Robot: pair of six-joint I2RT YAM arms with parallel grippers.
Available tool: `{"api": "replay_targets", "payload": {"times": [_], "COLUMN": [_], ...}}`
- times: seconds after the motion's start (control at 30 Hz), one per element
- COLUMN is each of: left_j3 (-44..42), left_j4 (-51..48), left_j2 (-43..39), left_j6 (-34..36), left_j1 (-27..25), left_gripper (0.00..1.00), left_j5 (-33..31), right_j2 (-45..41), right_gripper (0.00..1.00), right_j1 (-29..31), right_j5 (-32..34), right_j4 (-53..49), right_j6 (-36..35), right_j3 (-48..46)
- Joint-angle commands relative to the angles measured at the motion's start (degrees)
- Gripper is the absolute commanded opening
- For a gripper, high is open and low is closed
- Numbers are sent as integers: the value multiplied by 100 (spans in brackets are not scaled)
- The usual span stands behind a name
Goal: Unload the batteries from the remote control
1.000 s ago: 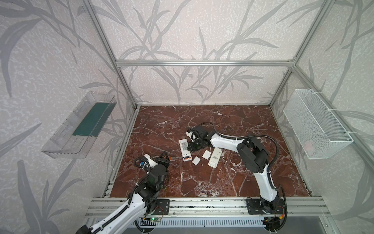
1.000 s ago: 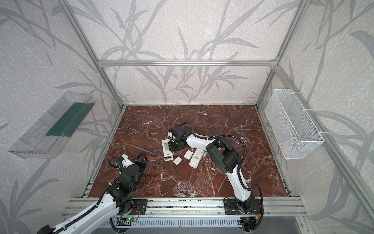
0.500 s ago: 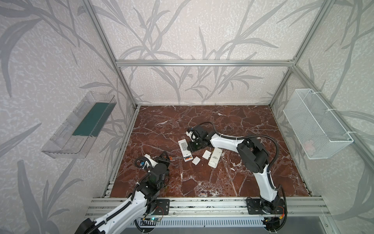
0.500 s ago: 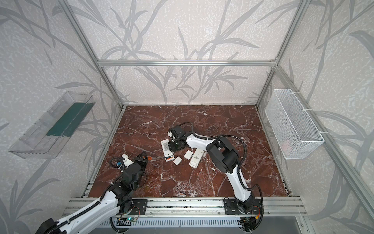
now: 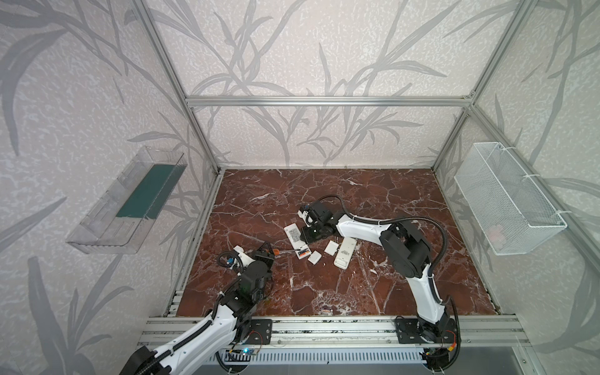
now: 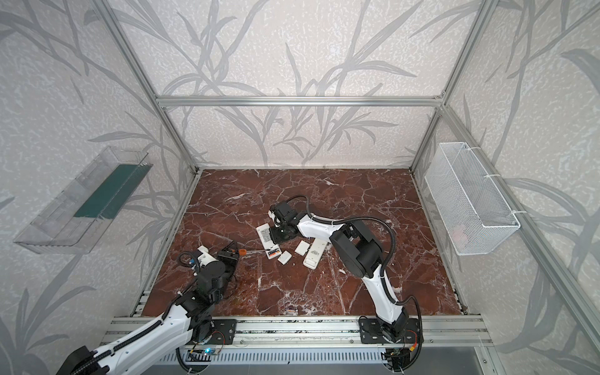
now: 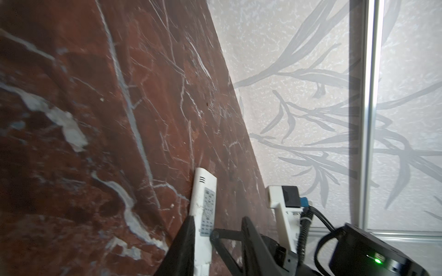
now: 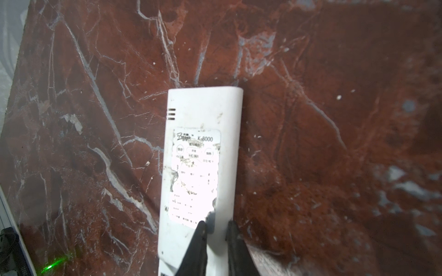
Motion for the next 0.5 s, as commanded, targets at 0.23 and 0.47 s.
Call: {"api": "replay_targets", "payload": {"times": [0.23,0.47], "left_j3": [860,1799], "left_j4": [-892,-2150], "left_j2": [-176,30], "left_j6": [886,2296], "left_j1": [125,399], "left_gripper": [0,0], "left_j5": [630,1036], "right_j2": [194,-567], "right_gripper": [18,33], "right_j1": [245,100], "right_j5": [-58,-54], "right_j4": [-785,-811], "right_j6": [-124,-170], "right_j3": [-54,36]}}
